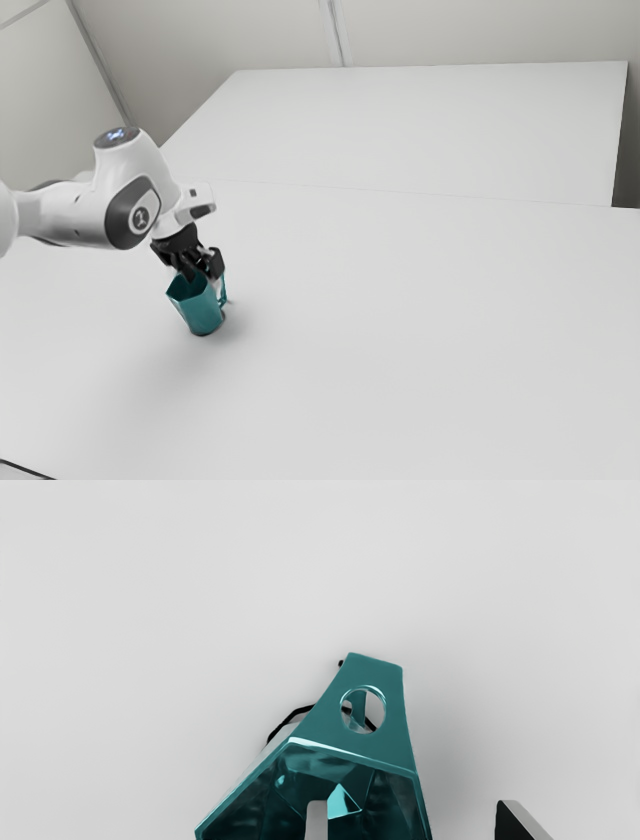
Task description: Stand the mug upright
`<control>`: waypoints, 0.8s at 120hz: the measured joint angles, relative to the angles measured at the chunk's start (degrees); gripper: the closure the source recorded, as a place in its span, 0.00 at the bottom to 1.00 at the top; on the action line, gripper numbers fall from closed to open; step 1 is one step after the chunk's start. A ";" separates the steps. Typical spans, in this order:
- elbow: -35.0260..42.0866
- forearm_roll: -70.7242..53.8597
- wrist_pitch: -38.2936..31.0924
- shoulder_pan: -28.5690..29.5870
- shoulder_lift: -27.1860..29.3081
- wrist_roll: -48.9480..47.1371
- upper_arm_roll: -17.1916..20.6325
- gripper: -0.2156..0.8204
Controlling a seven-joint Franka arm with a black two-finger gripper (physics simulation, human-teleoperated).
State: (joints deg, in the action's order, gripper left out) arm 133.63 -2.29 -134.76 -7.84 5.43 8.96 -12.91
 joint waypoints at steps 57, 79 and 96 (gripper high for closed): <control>-19.94 1.15 14.80 0.52 -0.07 -1.12 2.22 0.35; -27.47 4.43 28.44 1.33 -2.59 -2.97 2.15 0.27; -28.26 5.19 34.54 1.10 -2.82 -4.12 2.19 0.24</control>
State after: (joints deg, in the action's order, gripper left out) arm 105.37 2.90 -100.22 -6.74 2.61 4.84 -10.73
